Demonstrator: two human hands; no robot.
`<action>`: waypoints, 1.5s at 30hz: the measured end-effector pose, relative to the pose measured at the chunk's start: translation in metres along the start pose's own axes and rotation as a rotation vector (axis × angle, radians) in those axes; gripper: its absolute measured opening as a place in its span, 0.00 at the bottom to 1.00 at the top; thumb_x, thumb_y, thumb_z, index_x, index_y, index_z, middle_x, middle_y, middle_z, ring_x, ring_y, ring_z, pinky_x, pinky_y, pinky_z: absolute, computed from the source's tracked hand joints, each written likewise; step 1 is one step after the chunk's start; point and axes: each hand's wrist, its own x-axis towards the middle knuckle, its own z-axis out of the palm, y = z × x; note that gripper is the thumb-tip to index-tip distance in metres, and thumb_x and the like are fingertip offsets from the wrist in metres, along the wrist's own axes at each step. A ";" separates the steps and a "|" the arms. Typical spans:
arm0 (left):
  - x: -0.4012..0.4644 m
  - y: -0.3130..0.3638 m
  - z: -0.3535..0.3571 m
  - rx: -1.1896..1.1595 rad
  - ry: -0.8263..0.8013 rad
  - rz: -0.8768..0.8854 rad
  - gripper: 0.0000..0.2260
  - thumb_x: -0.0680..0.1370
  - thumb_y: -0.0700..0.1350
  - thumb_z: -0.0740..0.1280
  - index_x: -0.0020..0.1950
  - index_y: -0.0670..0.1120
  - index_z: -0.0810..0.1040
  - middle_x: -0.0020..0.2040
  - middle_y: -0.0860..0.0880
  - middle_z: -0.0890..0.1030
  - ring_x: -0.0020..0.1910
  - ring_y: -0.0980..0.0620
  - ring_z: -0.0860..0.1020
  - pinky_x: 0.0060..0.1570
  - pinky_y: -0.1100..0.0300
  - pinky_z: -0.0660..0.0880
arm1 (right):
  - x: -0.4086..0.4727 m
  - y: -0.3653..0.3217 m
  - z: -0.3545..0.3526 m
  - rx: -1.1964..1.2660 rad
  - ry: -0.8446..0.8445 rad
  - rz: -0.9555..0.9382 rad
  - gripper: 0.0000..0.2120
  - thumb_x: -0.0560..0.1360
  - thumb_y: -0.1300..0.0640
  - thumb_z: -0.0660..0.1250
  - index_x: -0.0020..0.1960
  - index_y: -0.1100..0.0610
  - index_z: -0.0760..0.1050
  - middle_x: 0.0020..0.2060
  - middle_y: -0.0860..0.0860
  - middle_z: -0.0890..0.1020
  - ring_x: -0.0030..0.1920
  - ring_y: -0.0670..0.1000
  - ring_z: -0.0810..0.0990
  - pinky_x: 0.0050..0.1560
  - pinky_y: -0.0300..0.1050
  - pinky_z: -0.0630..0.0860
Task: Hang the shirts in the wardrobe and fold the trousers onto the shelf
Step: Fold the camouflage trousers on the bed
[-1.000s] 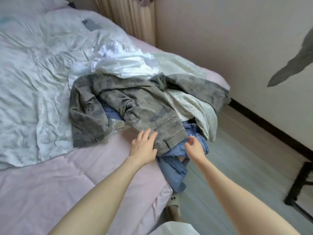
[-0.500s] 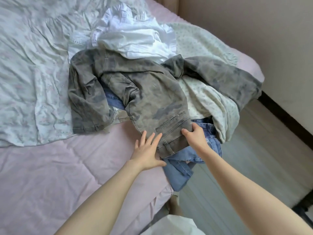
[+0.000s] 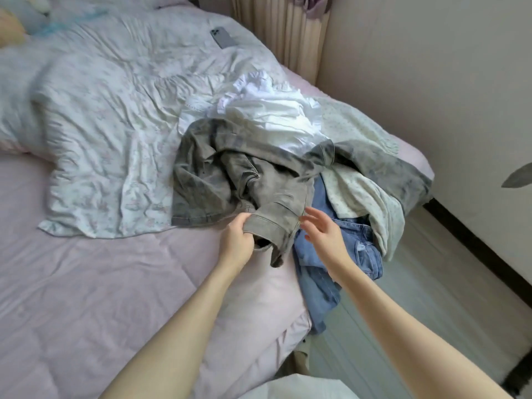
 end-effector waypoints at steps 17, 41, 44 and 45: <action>-0.064 0.089 -0.167 -0.634 -0.114 0.073 0.16 0.76 0.30 0.54 0.47 0.46 0.77 0.37 0.50 0.82 0.34 0.56 0.81 0.31 0.61 0.78 | -0.100 -0.044 0.089 -0.421 0.219 -0.389 0.37 0.72 0.62 0.63 0.76 0.51 0.48 0.75 0.51 0.54 0.74 0.51 0.54 0.69 0.46 0.60; -0.087 0.303 -0.387 -0.410 0.627 0.631 0.10 0.76 0.56 0.61 0.47 0.49 0.70 0.37 0.54 0.75 0.45 0.45 0.75 0.41 0.57 0.64 | -0.161 -0.428 -0.031 -0.119 0.736 -0.914 0.10 0.72 0.57 0.70 0.53 0.58 0.79 0.45 0.56 0.83 0.43 0.53 0.77 0.44 0.46 0.73; -0.114 0.320 -0.422 -0.182 0.684 0.790 0.23 0.66 0.72 0.56 0.50 0.57 0.65 0.38 0.59 0.74 0.41 0.46 0.73 0.42 0.55 0.64 | -0.178 -0.480 -0.026 0.003 0.812 -0.996 0.09 0.73 0.55 0.69 0.52 0.57 0.79 0.43 0.55 0.83 0.40 0.51 0.74 0.41 0.42 0.68; -0.123 0.325 -0.433 -0.120 0.730 0.809 0.26 0.62 0.74 0.55 0.51 0.59 0.62 0.38 0.60 0.74 0.40 0.46 0.73 0.42 0.55 0.65 | -0.186 -0.497 -0.023 0.037 0.813 -1.026 0.08 0.73 0.55 0.69 0.51 0.56 0.79 0.42 0.54 0.83 0.40 0.51 0.74 0.41 0.42 0.69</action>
